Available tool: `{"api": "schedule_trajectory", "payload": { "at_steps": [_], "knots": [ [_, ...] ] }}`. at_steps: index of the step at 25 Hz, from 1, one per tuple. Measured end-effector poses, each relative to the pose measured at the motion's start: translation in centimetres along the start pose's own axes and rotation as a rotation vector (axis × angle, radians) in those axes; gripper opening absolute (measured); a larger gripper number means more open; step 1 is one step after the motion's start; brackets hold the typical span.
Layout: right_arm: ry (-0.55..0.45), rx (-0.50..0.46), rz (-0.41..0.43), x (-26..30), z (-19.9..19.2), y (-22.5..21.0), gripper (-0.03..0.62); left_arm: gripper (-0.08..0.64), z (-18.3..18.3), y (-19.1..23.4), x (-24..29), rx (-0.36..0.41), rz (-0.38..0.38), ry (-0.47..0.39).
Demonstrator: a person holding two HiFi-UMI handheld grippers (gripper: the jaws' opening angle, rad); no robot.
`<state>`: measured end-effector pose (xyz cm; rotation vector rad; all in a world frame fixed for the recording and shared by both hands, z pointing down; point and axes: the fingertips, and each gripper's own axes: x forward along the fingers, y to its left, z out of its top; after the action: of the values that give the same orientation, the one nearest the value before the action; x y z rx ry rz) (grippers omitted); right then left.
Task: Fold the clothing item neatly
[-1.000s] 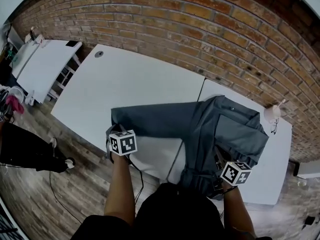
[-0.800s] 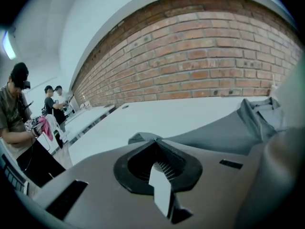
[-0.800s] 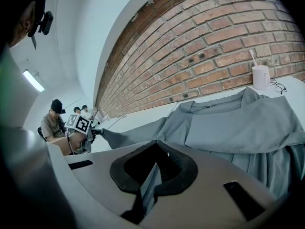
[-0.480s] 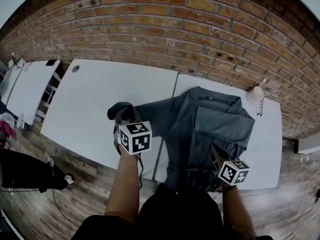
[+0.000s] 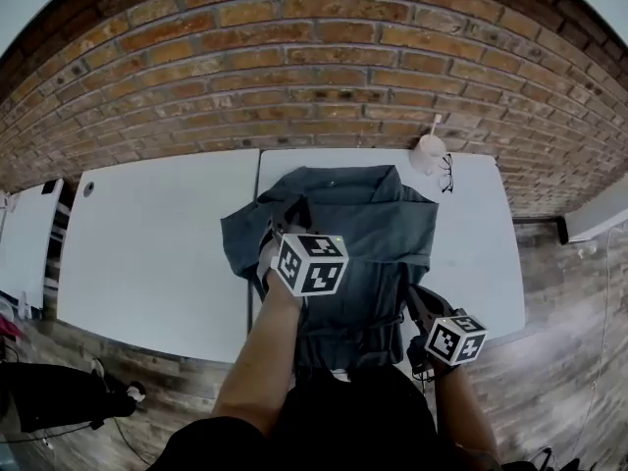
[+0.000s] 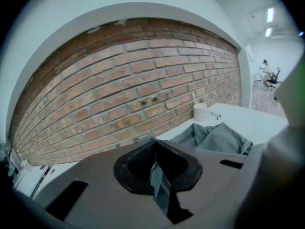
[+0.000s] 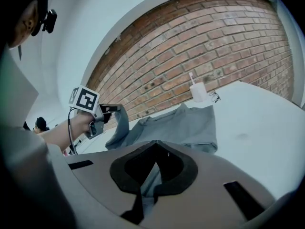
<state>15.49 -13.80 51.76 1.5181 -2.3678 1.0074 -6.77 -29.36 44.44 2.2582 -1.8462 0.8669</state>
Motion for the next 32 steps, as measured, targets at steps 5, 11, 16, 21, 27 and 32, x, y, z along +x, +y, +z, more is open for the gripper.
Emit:
{"api": "schedule_trajectory", "payload": {
  "at_steps": [5, 11, 16, 21, 27, 32],
  "knots": [
    [-0.016, 0.039, -0.043, -3.4, 0.6, -5.3, 0.000, 0.008, 0.0, -11.9, 4.3, 0.134, -0.137, 0.070],
    [-0.006, 0.060, -0.064, -6.3, 0.6, -10.3, 0.000, 0.009, -4.1, -21.0, 7.1, 0.244, -0.193, 0.172],
    [0.018, 0.070, -0.044, -6.5, 0.3, -12.6, 0.000, 0.059, -4.0, -24.9, 5.3, 0.194, -0.286, 0.149],
    [0.055, 0.048, 0.036, -3.8, 0.6, -11.9, 0.000, 0.069, -3.9, -24.2, 1.6, 0.157, -0.292, 0.121],
    [0.123, -0.141, 0.202, 2.9, 2.4, -5.8, 0.000, 0.069, -9.0, -14.9, -0.2, 0.048, -0.121, 0.242],
    [0.193, -0.296, 0.307, 8.8, 2.5, 1.3, 0.000, 0.063, -12.3, -9.1, -0.2, 0.016, -0.079, 0.300]
  ]
}}
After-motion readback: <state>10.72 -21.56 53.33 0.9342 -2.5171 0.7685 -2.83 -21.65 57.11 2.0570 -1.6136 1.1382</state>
